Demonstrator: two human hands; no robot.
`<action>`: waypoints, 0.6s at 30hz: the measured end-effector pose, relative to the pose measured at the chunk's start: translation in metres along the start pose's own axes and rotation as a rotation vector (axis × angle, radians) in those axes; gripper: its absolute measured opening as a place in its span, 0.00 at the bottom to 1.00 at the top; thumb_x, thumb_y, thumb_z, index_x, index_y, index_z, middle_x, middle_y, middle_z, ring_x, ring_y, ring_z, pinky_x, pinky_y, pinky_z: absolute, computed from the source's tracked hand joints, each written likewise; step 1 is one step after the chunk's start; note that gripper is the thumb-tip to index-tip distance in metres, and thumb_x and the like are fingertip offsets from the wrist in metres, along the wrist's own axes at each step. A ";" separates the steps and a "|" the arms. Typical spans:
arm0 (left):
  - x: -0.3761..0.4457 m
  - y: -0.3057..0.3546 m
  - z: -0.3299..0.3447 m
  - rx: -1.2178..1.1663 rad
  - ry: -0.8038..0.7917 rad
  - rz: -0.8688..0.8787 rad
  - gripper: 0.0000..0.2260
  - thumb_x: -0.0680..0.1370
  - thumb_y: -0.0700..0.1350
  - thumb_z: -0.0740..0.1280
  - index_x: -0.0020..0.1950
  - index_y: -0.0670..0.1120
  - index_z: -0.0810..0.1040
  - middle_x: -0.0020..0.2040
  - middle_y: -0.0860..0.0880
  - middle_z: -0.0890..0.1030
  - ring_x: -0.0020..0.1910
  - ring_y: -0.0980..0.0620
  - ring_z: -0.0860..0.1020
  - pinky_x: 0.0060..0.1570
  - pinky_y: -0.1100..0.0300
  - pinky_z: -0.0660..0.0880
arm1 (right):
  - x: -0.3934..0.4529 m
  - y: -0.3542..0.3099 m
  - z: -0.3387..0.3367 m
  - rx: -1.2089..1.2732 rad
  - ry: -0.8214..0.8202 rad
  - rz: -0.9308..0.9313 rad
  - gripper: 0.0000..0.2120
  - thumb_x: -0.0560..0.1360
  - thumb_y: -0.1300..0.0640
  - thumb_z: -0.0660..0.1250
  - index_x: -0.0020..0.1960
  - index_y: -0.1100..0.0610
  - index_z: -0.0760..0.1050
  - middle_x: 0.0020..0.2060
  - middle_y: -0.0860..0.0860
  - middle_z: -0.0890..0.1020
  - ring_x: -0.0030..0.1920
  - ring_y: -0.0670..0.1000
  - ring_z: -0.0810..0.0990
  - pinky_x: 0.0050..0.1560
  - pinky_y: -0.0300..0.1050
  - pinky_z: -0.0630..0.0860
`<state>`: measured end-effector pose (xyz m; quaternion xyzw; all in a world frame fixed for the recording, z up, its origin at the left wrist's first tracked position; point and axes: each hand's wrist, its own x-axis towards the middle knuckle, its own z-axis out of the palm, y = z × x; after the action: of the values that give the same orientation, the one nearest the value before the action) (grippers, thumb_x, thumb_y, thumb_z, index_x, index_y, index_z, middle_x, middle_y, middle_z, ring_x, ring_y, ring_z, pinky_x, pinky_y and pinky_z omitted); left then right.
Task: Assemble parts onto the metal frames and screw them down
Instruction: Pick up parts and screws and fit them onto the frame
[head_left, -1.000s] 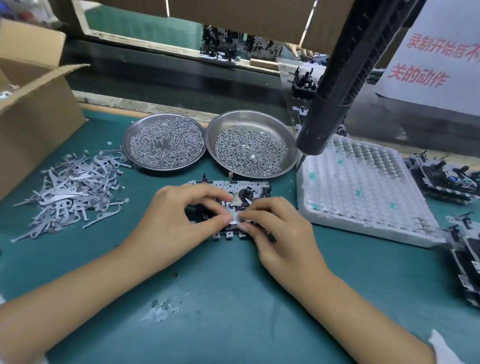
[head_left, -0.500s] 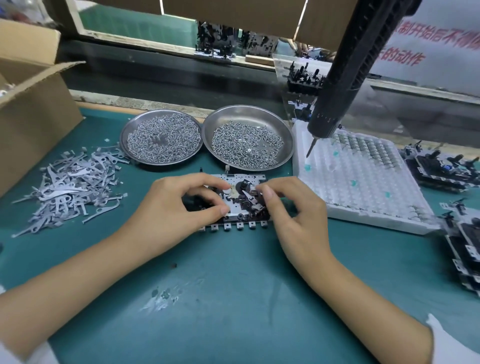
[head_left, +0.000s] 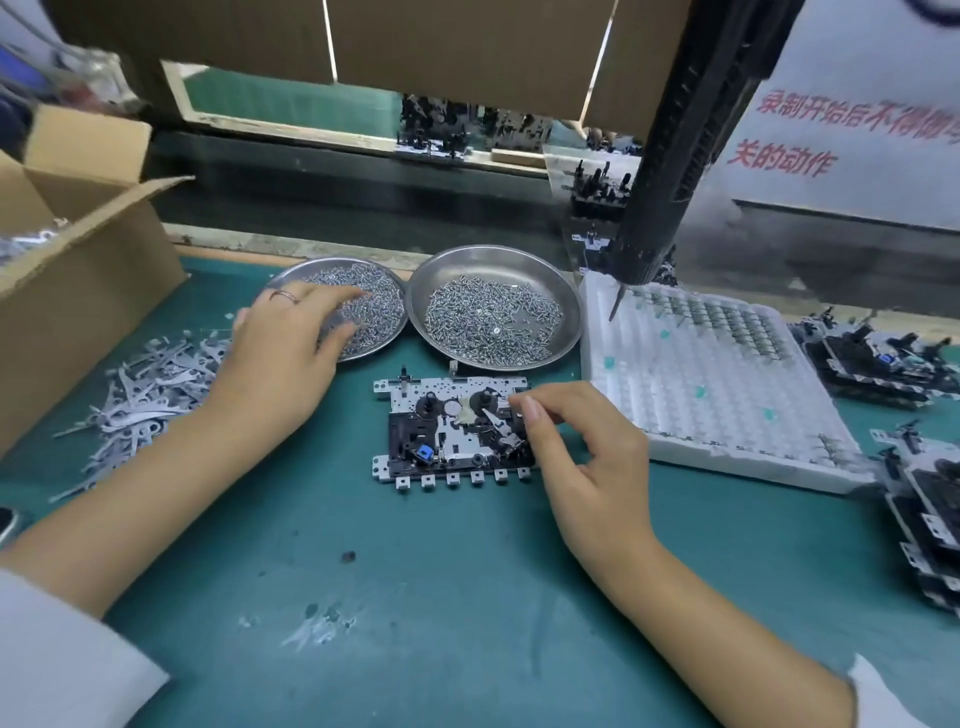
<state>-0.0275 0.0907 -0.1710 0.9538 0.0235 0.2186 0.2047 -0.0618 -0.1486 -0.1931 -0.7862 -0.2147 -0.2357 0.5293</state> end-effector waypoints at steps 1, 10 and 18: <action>0.007 -0.005 0.002 0.074 -0.066 -0.056 0.14 0.79 0.45 0.64 0.65 0.48 0.76 0.60 0.43 0.78 0.60 0.40 0.72 0.59 0.48 0.66 | 0.000 0.000 0.000 0.002 -0.002 -0.003 0.05 0.75 0.62 0.66 0.43 0.60 0.81 0.38 0.48 0.80 0.41 0.45 0.77 0.44 0.34 0.71; 0.015 -0.006 0.009 0.107 0.067 -0.104 0.06 0.77 0.47 0.68 0.49 0.49 0.84 0.48 0.47 0.84 0.51 0.44 0.78 0.54 0.53 0.62 | 0.002 0.004 0.001 0.011 -0.017 0.001 0.05 0.75 0.61 0.66 0.43 0.60 0.81 0.38 0.46 0.80 0.42 0.43 0.77 0.43 0.33 0.71; 0.002 0.007 0.011 0.017 0.192 -0.001 0.09 0.78 0.46 0.66 0.47 0.41 0.80 0.42 0.44 0.82 0.42 0.42 0.77 0.51 0.50 0.67 | 0.003 0.004 0.002 -0.076 -0.099 -0.055 0.07 0.76 0.61 0.65 0.48 0.61 0.81 0.42 0.49 0.80 0.45 0.45 0.78 0.47 0.34 0.72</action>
<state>-0.0214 0.0806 -0.1763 0.9301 0.0454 0.3089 0.1936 -0.0568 -0.1477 -0.1955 -0.8103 -0.2533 -0.2190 0.4809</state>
